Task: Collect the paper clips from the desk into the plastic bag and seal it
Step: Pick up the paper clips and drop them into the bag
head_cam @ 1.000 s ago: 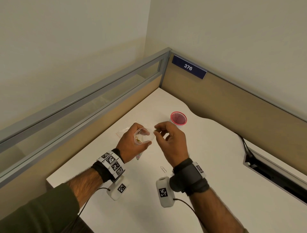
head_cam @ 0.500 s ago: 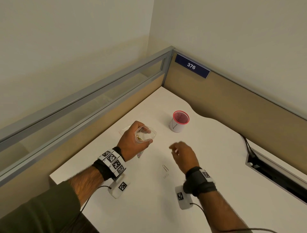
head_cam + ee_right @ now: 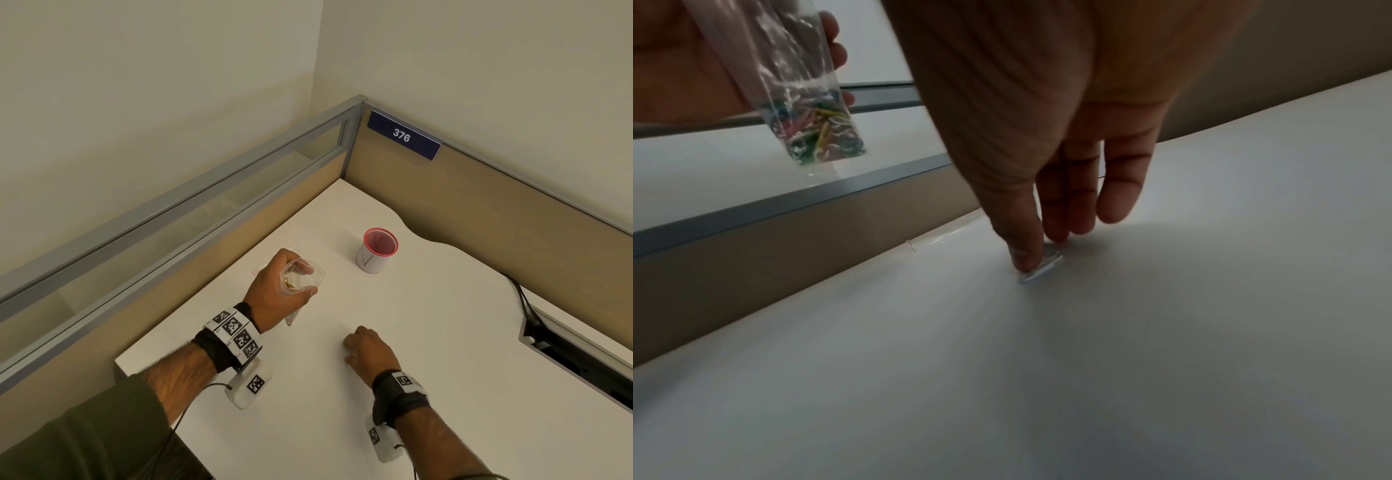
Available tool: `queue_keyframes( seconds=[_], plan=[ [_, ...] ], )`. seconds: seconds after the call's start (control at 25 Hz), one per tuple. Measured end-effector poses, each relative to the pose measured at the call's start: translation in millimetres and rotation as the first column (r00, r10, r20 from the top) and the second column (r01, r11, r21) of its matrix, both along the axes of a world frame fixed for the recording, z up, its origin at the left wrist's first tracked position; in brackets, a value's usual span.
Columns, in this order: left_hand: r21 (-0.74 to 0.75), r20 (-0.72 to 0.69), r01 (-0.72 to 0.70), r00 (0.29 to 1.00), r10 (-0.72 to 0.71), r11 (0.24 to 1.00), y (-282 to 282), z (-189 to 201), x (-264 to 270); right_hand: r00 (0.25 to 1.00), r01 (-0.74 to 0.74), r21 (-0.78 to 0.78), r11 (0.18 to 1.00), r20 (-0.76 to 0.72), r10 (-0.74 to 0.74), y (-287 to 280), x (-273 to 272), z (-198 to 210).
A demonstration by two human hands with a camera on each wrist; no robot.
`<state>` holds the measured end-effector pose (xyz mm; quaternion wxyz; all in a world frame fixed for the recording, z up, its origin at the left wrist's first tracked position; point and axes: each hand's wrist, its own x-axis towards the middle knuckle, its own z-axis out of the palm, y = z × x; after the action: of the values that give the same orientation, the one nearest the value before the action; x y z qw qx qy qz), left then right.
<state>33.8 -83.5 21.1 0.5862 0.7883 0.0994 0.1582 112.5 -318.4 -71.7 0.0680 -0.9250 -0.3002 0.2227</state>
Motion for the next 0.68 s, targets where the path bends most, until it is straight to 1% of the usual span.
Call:
queue_keyframes(
  seconds=[0.12, 0.24, 0.36, 0.56, 0.68],
  plan=[
    [-0.005, 0.008, -0.008, 1.000, 0.008, 1.000, 2, 2, 0, 0.999, -0.024, 0.001, 1.000, 0.037, 0.024, -2, 0, -4],
    [-0.010, 0.010, -0.011, 1.000, 0.011, 1.000, 2, 2, 0, 0.999, -0.042, 0.028, 0.999, 0.005, 0.042, -14, 2, -4],
    [-0.007, -0.004, 0.001, 1.000, -0.001, 1.000, 0, 1, 1, 0.996, -0.092, 0.004, 0.996, -0.004, 0.092, -21, 2, -4],
    [0.012, -0.002, 0.000, 1.000, 0.000, 1.000, -1, 1, 2, 0.994, -0.064, -0.026, 0.998, 0.082, 0.066, -6, -3, -8],
    [0.010, 0.001, 0.000, 1.000, 0.000, 1.000, 1, 2, 2, 0.987, -0.069, -0.067, 0.995, 0.141, 0.078, 6, -3, -8]
  ],
)
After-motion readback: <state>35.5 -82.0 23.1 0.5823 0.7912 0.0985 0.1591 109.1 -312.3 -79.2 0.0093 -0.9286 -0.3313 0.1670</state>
